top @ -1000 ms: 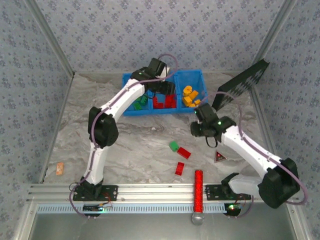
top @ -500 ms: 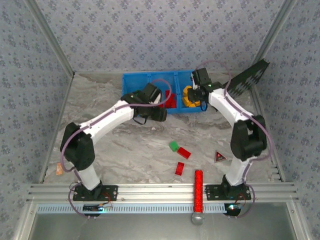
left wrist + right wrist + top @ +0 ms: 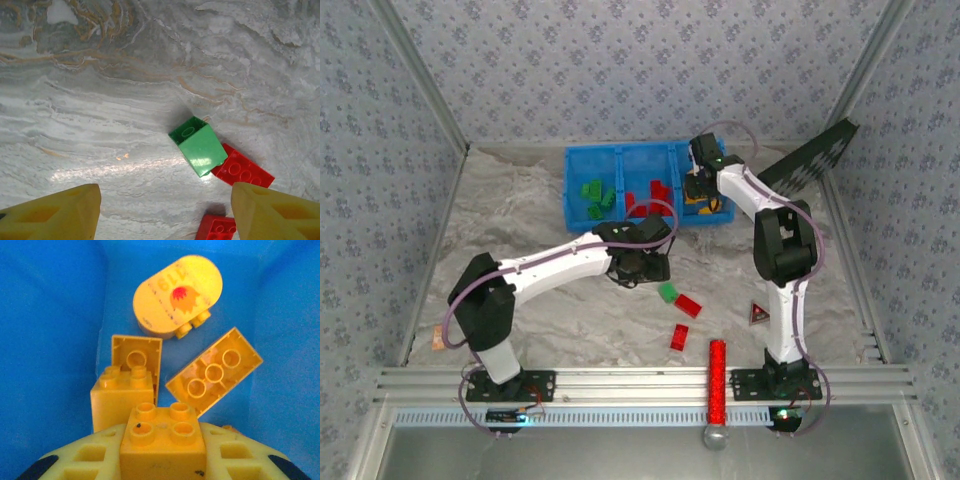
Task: Sort the legos into containers by color
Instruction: Place the lego in the container, then pick up the lego from the middle-left of the table.
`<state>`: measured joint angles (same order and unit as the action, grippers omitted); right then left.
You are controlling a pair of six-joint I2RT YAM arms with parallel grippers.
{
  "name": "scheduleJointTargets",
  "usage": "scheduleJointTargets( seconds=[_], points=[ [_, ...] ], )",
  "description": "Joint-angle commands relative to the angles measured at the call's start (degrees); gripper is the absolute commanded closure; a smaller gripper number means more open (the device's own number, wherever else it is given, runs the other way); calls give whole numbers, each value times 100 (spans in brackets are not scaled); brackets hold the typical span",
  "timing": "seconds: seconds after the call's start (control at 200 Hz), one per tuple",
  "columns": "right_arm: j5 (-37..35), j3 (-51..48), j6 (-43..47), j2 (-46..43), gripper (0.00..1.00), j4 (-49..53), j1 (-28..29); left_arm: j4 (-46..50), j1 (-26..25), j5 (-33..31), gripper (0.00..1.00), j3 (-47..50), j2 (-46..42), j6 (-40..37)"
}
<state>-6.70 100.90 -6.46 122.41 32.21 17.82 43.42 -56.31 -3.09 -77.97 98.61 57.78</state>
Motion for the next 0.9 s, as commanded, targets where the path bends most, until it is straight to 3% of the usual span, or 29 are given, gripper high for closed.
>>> scheduleJointTargets(
  seconds=[0.0, 0.265, 0.435, 0.895],
  points=[
    [-50, 228, 97, 110, 66, 181, -118, -1, -37, -144, 28, -41, 135, 710],
    [103, 244, 84, -55, 47, 196, -192, -207, -120, 323, 28, -194, 580, 1064],
    [311, 260, 82, -253, 38, 198, -279, 34, -160, 549, 22, -429, 913, 1292],
    [698, -163, 250, -1287, 34, 250, -316, -159, -270, 901, 23, -679, 1632, 1621]
  ],
)
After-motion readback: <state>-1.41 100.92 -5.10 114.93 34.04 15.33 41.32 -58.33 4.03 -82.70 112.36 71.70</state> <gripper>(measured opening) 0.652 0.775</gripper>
